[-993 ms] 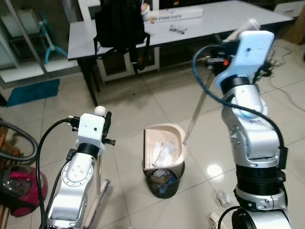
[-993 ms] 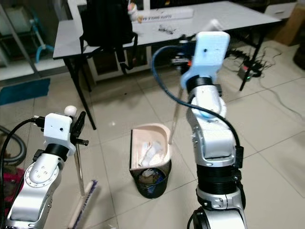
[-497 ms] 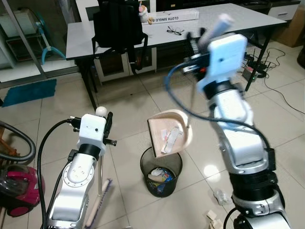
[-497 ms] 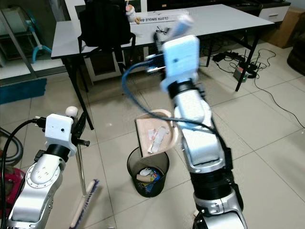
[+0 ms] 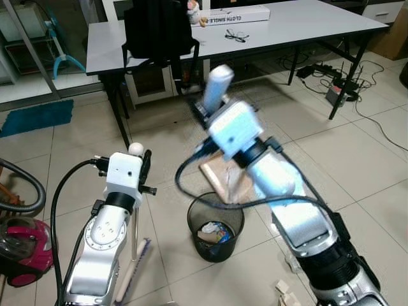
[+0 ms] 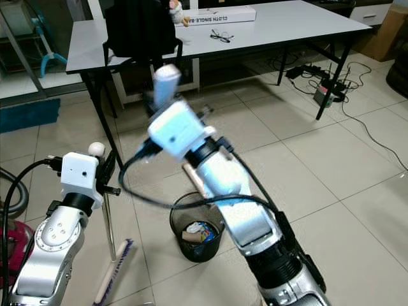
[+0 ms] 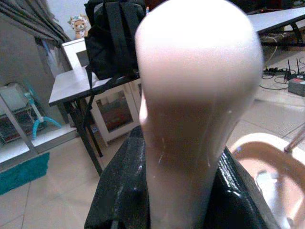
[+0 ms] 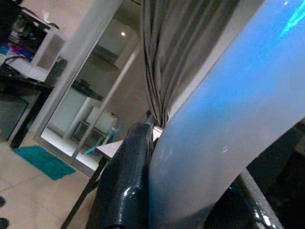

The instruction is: Sweep floor

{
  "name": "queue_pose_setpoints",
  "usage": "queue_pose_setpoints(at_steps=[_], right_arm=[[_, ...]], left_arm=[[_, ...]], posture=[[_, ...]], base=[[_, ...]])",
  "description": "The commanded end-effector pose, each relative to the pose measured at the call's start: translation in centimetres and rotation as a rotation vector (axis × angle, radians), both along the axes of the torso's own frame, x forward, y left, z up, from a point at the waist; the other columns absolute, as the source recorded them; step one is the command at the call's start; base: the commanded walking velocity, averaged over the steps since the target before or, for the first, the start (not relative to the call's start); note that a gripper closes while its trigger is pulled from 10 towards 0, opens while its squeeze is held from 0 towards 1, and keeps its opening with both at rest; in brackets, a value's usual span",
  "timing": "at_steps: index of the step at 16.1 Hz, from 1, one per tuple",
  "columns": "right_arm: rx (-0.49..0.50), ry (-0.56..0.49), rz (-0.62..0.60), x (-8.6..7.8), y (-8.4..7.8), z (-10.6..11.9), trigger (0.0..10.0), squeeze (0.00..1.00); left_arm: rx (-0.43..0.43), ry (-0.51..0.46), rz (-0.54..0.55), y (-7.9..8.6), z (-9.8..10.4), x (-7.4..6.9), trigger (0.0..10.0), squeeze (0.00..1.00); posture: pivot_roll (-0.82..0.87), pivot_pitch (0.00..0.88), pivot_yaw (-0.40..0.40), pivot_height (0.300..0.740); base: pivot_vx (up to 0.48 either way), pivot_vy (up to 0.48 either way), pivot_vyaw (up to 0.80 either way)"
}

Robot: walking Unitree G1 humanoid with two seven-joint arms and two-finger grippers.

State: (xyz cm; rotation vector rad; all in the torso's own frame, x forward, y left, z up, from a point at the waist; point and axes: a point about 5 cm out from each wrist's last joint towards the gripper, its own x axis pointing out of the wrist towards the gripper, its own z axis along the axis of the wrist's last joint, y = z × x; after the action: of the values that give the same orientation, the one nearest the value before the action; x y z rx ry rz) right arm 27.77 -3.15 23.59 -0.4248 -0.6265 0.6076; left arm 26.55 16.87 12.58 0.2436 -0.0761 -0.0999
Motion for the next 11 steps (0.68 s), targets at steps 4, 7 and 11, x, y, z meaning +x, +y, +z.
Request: queue_pose_setpoints(at_steps=[4,7,11], right_arm=[[0.026,-0.049,0.054,-0.86,0.37,0.65,10.0,0.00],[-0.015,-0.034,0.071,-0.79,0.43,0.25,10.0,0.00],[-0.035,-0.053,0.052,-0.71,0.33,0.21,10.0,0.00]], left_arm=[[0.011,-0.017,-0.012,-0.17,0.46,0.04,10.0,0.00],[0.011,-0.015,-0.016,-0.22,0.44,0.09,10.0,0.00],[0.008,-0.017,-0.019,-0.30,0.44,0.13,10.0,0.00]], posture=[[-0.07,0.000,0.058,0.740],[-0.07,0.000,0.059,0.740],[-0.07,0.000,0.057,0.740]], base=[[0.000,0.000,0.00],[0.000,0.000,0.00],[0.000,0.000,0.00]])
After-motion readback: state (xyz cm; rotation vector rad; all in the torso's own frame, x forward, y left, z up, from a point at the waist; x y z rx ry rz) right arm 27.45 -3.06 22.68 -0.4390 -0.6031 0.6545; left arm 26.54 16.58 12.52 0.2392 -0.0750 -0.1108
